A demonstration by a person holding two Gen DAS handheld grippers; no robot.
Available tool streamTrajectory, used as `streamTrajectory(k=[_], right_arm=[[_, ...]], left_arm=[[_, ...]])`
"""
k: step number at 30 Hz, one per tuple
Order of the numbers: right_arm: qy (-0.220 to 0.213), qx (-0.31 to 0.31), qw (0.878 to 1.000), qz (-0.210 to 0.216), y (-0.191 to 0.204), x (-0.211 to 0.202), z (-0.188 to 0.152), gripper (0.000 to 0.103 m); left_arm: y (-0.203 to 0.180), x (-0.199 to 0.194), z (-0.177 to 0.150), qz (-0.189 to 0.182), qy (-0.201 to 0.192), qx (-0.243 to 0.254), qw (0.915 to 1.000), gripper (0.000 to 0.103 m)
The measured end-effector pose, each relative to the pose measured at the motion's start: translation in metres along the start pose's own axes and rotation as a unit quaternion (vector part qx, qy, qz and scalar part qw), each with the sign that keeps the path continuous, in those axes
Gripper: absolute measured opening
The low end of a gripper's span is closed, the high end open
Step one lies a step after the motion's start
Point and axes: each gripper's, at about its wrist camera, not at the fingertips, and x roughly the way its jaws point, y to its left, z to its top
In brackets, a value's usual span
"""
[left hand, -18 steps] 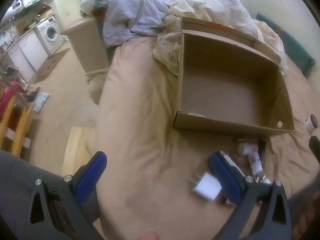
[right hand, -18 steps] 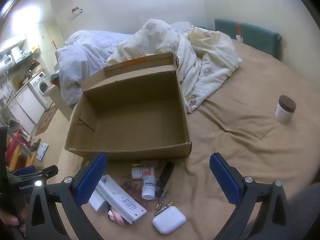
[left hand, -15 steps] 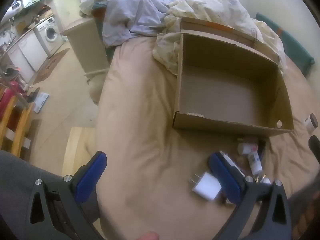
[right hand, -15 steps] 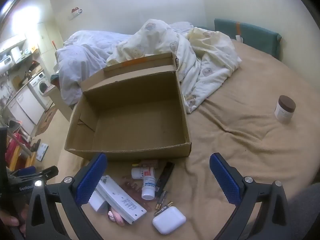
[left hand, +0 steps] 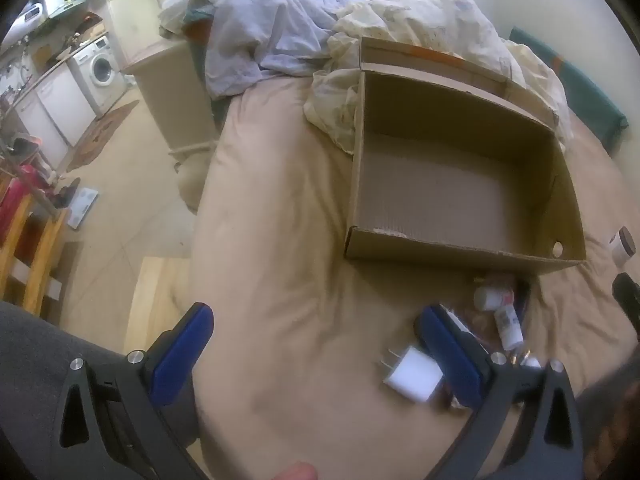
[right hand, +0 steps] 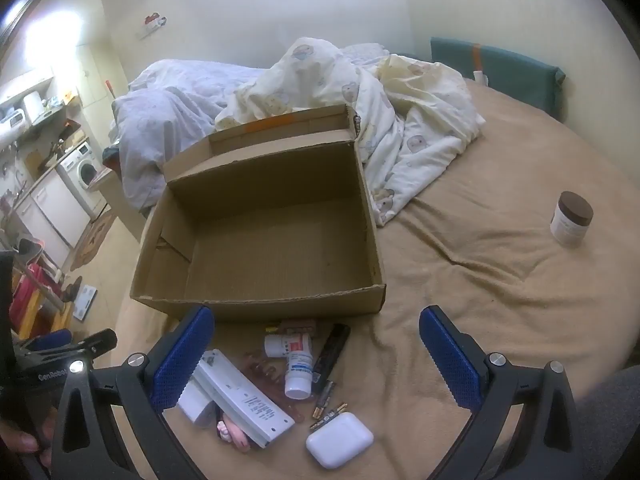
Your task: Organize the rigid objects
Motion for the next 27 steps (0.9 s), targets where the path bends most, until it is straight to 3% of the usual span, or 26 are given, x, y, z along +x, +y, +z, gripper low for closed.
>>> streamTrajectory(k=[27], right_arm=[[0.006,-0.005,1.0,-0.002,0.0035,0.004,-0.0017,0.103]], left_arm=[[-0.0007,0.0037,0.0017,-0.006,0.008,0.002,0.9999,0.103]])
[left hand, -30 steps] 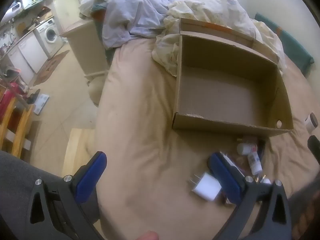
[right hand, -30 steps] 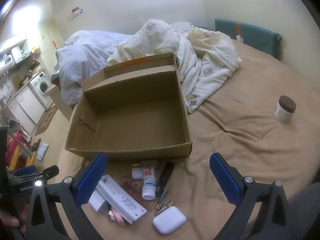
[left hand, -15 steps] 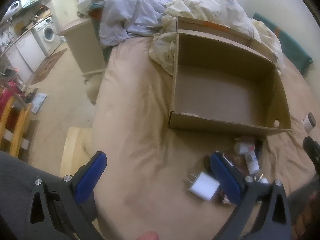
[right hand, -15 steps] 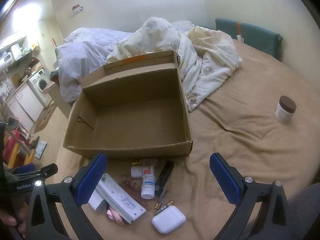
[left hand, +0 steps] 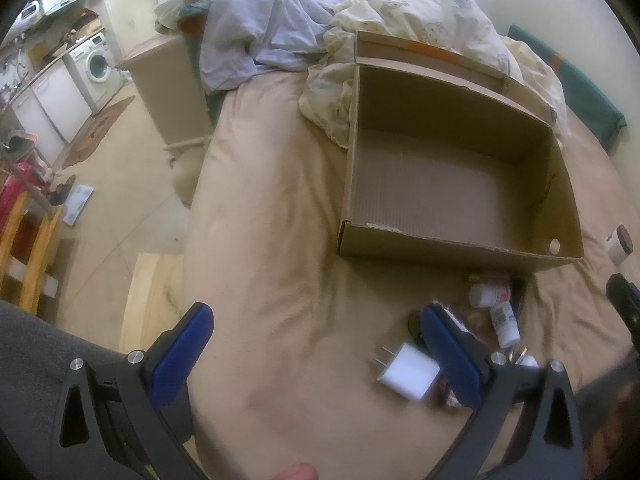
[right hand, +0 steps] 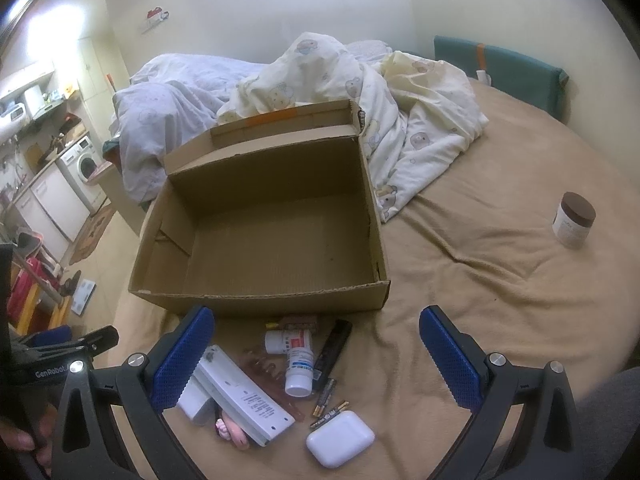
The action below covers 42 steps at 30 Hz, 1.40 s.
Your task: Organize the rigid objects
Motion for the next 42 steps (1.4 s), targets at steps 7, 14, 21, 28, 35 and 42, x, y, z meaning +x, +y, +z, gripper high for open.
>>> streamTrajectory(k=[7,14,21,28,35,42], right_arm=[[0.0,-0.001,1.0,-0.001,0.0,-0.0007,0.0002,0.103],[0.0,-0.001,1.0,-0.001,0.0002,-0.0009,0.0008,0.103],[0.001,-0.002,1.0,-0.001,0.0002,-0.0009,0.0006,0.103],[0.001,-0.001,1.0,-0.001,0.0,-0.0002,0.0001,0.103],[0.001,-0.001,1.0,-0.001,0.0001,-0.0005,0.0003,0.103],[0.001,-0.002,1.0,-0.002,0.0006,-0.0008,0.0004,0.103]], left_arm=[[-0.0009,-0.0003,-0.002,0.003,-0.004,0.002,1.0,0.103],[-0.0016,-0.0011,-0.0029,0.005,-0.005,0.003,1.0,0.103],[-0.0023,-0.0013,-0.0021,0.005,-0.005,0.001,1.0,0.103],[-0.0019,-0.0019,-0.0019,0.005,-0.004,0.001,1.0,0.103],[-0.0009,-0.002,-0.0013,0.005,-0.004,0.001,1.0,0.103],[-0.0007,-0.0018,-0.0017,0.006,-0.004,0.001,1.0,0.103]])
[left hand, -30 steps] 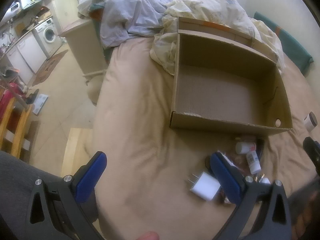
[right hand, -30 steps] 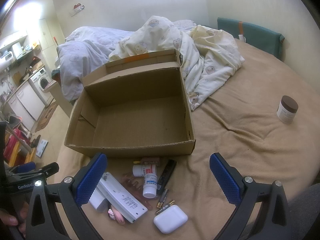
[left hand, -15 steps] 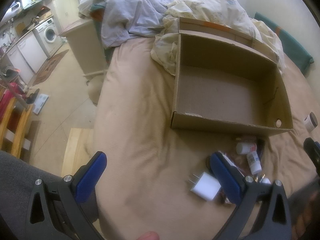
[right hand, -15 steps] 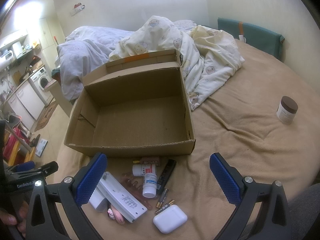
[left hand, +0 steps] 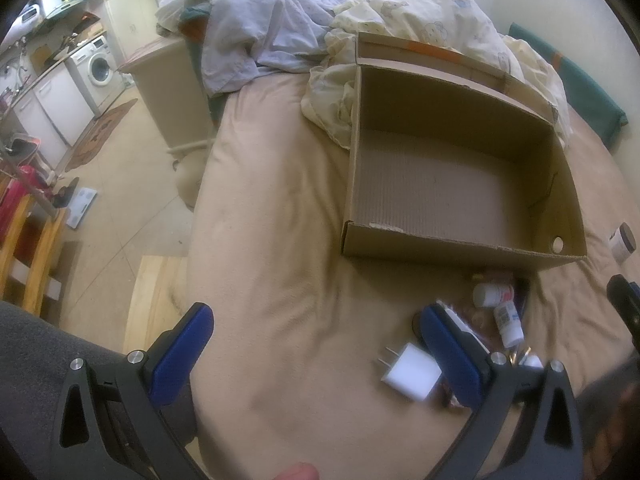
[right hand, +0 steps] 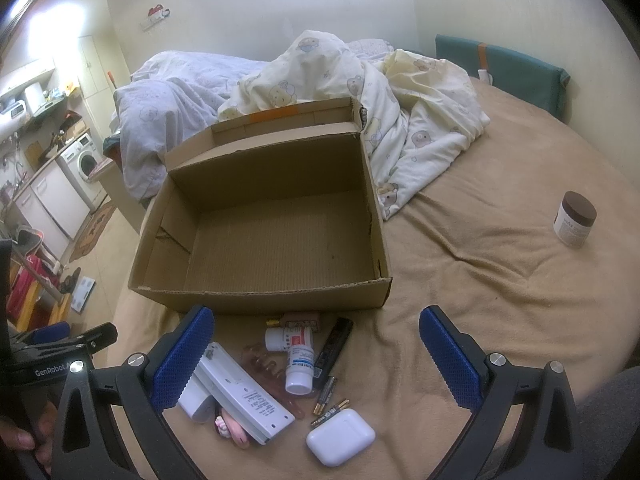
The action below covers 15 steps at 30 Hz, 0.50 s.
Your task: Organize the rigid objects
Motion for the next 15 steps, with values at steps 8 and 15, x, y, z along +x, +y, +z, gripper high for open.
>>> streamTrajectory(k=[8,15], right_arm=[[0.001,-0.001,1.0,0.0,0.0005,0.0014,-0.0015,0.103],[0.002,-0.001,1.0,-0.002,0.0014,0.0016,-0.0022,0.103]], left_arm=[[-0.0001,0.0,-0.0001,0.0,0.0,0.0,1.0,0.103],[0.0026,0.0032,-0.0018,-0.001,0.003,-0.002,1.0,0.103]])
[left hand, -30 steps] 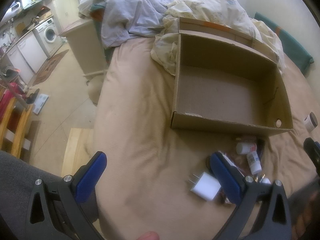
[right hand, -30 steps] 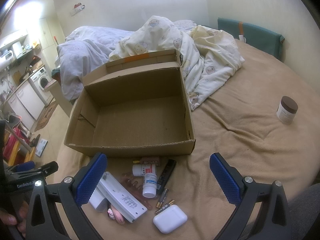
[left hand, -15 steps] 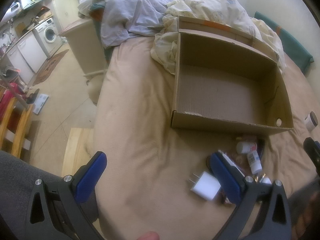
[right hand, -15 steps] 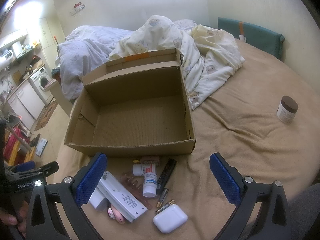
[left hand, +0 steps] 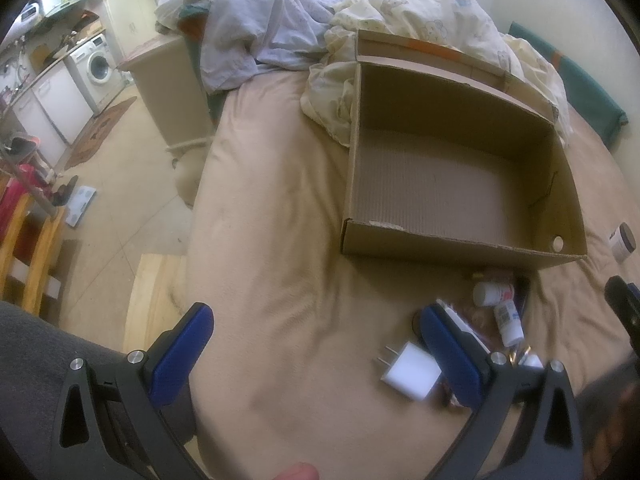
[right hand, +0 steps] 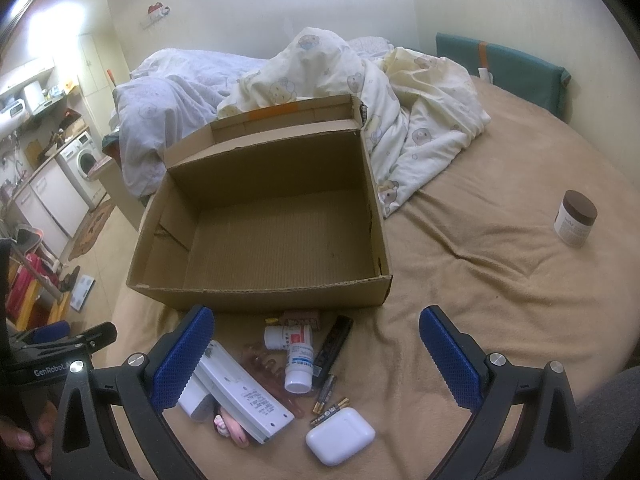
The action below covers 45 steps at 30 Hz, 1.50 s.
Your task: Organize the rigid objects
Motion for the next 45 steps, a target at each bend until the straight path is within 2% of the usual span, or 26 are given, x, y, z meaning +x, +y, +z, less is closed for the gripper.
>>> streamTrajectory(k=[20,25,28,31,34,40,43,45], right_arm=[[0.005,0.005,1.0,0.005,-0.001,0.0,-0.004,0.103],[0.009,0.017,1.0,0.012,-0.005,-0.002,-0.003,0.103],[0.019,0.027,0.999,0.018,-0.008,0.001,-0.002,0.103],[0.027,0.037,0.999,0.019,-0.012,0.003,-0.002,0.103],[0.036,0.047,0.998,0.019,-0.015,0.005,-0.002,0.103],[0.05,0.061,0.997,0.019,-0.019,0.01,-0.002,0.103],[0.052,0.063,0.996,0.017,-0.02,0.01,-0.001,0.103],[0.054,0.063,0.996,0.014,-0.021,0.011,-0.002,0.103]], left_arm=[[-0.001,0.009,0.002,-0.003,0.022,0.009,0.9997,0.103],[0.002,0.024,-0.002,-0.007,0.056,0.004,0.9984,0.103],[-0.004,0.035,-0.006,-0.009,0.081,0.019,0.9965,0.1],[-0.02,0.052,-0.009,-0.027,0.13,0.061,0.9893,0.1],[-0.036,0.064,-0.012,-0.047,0.171,0.118,0.9771,0.094],[-0.067,0.082,-0.023,-0.077,0.23,0.204,0.9486,0.094],[-0.075,0.094,-0.031,-0.073,0.253,0.22,0.9393,0.092],[-0.076,0.099,-0.034,-0.071,0.256,0.22,0.9387,0.085]])
